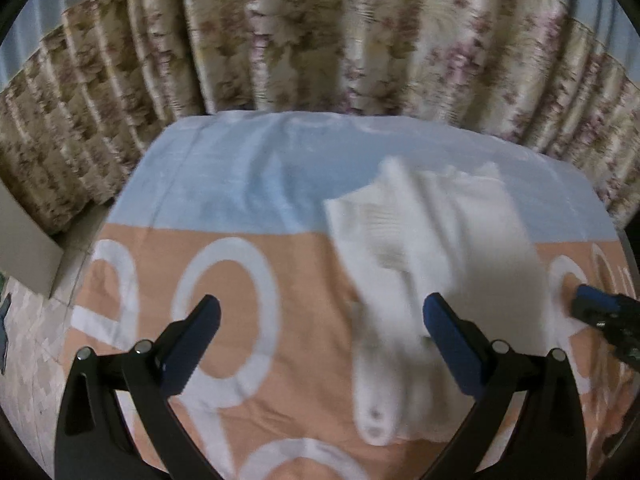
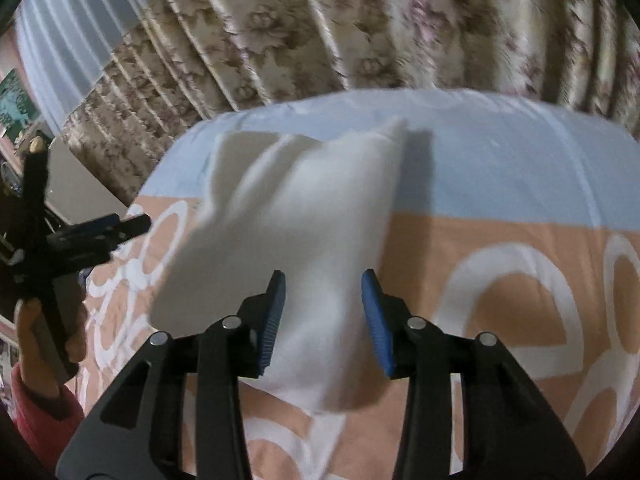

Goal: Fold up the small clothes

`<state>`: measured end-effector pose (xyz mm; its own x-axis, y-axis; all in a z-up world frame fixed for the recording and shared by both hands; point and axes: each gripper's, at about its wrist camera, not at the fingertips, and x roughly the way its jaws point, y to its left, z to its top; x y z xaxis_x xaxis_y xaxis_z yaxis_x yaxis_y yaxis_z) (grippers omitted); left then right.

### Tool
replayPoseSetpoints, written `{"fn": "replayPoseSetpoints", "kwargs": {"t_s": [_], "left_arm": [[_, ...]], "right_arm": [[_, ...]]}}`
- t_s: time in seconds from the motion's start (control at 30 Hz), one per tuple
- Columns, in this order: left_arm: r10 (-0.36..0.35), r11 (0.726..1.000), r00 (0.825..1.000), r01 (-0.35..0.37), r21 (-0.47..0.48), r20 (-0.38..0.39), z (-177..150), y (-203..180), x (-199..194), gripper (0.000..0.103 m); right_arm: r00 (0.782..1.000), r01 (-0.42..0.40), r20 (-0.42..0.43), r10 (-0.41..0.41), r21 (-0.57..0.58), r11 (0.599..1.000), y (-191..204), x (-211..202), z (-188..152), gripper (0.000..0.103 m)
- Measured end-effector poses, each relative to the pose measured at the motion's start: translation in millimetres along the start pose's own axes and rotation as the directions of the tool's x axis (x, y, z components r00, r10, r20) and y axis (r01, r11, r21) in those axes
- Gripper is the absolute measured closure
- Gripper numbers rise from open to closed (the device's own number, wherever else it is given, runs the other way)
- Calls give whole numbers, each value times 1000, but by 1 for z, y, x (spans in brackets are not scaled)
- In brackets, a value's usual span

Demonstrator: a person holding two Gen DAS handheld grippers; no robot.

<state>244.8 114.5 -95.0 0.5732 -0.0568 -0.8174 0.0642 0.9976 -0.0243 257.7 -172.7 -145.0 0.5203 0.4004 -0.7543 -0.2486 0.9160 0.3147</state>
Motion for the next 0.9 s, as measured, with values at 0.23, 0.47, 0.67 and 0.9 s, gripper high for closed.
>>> {"fn": "replayPoseSetpoints", "kwargs": {"t_s": [0.23,0.47,0.67,0.9], "left_arm": [[-4,997,998,9,80,-57,-17,-43,25,2],[-98,991,984,110,72,-150,-27,-44,48,63],[-102,988,986,116,98,-135,-34,-41,33,75],[-102,987,986,117,112,-132,-44,-27,18,81]], "right_arm": [[999,-11,-37,11,12,1000,-12,18,-14,67],[998,-17,-57,17,-8,1000,-5,30,-14,87],[999,28,-34,-31,-76,997,9,24,-20,96],[996,75,-36,-81,-143,987,26,18,-28,96]]}}
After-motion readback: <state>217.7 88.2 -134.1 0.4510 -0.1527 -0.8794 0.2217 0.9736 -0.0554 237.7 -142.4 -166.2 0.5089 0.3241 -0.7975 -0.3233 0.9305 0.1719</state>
